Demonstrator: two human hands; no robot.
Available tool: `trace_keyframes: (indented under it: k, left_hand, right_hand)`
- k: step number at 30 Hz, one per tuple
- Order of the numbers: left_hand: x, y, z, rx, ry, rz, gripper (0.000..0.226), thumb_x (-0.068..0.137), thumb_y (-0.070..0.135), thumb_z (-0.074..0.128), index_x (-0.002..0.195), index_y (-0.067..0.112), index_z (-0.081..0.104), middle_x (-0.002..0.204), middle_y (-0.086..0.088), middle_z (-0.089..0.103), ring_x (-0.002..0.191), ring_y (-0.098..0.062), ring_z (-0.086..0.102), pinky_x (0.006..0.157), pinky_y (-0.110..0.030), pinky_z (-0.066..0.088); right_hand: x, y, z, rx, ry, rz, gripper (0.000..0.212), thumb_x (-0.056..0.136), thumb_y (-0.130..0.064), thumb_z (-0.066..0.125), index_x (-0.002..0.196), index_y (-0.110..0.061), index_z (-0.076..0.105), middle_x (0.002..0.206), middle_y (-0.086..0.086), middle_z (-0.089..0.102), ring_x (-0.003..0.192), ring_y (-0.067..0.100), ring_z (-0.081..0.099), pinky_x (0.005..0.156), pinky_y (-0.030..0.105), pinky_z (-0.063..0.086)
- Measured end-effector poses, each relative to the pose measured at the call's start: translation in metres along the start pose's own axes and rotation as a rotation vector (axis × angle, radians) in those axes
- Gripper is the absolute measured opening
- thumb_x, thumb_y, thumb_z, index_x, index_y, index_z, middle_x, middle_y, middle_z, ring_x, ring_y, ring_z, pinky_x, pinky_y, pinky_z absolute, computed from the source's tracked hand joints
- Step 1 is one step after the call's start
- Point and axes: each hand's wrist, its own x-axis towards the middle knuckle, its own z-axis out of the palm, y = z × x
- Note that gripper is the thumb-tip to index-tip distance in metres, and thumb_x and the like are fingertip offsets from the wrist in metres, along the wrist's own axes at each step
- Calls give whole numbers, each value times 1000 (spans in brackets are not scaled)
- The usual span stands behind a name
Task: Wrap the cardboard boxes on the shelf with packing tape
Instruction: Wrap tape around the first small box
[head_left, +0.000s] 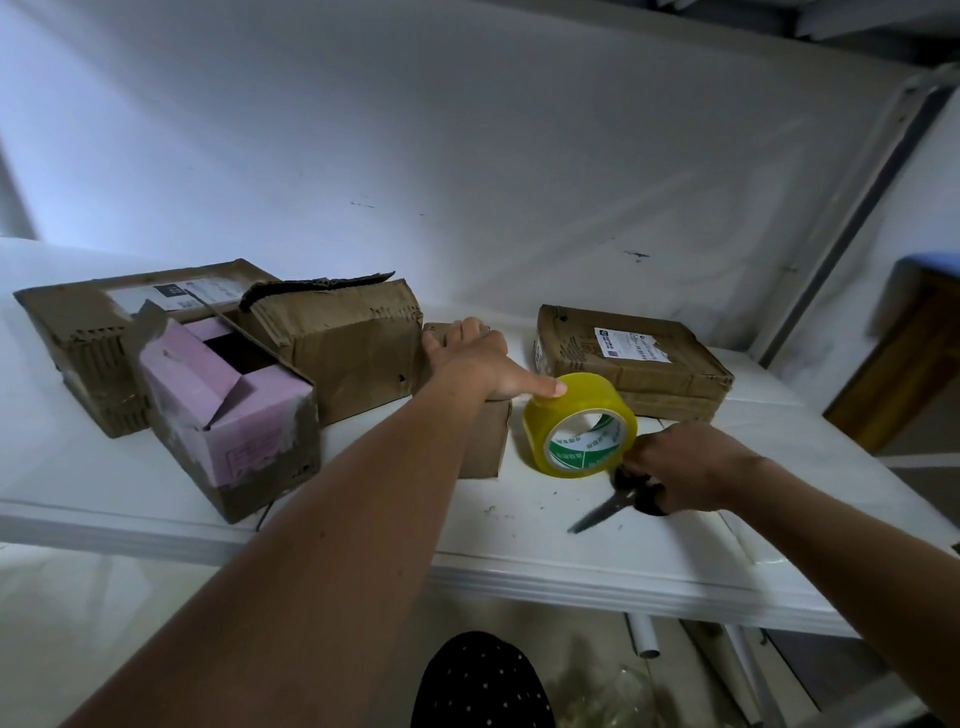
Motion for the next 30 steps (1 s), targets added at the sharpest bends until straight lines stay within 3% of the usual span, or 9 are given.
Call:
trace_keyframes:
  k: [6, 10, 19, 23, 30]
  left_hand:
    - [1, 0, 1, -7, -2, 1, 108, 62, 88, 49, 145, 21, 36, 155, -7, 18, 145, -29, 10, 113, -56, 0]
    - [2, 1, 2, -8, 7, -2, 109, 60, 90, 50, 144, 21, 38, 155, -8, 19, 145, -29, 11, 114, -57, 2]
    - [1, 1, 1, -4, 20, -6, 107, 61, 89, 50, 144, 21, 39, 155, -7, 20, 145, -28, 12, 114, -56, 3]
    - [1, 1, 2, -10, 11, -8, 109, 61, 89, 50, 145, 21, 37, 155, -5, 18, 145, -27, 11, 114, -55, 2]
    - [2, 1, 3, -3, 16, -7, 108, 61, 89, 50, 145, 20, 37, 156, -8, 18, 145, -28, 10, 113, -57, 1]
  right_hand:
    - [-12, 2, 13, -77, 253, -125, 30, 88, -39, 52, 117, -30, 56, 104, -8, 64, 75, 16, 61, 58, 23, 33]
    - [-18, -5, 13, -87, 549, -251, 25, 62, -30, 82, 80, -20, 68, 66, -4, 64, 40, 18, 52, 38, 18, 31]
    - [3, -30, -5, -46, 649, -376, 25, 68, -29, 80, 86, -15, 70, 75, -1, 68, 49, 21, 60, 39, 24, 45]
    - [3, -33, -8, -79, 634, -436, 31, 75, -24, 78, 103, -12, 71, 93, 2, 69, 60, 22, 65, 45, 29, 53]
    - [3, -38, -9, -147, 661, -483, 35, 60, -14, 88, 91, -15, 72, 92, -2, 70, 56, 18, 64, 39, 24, 49]
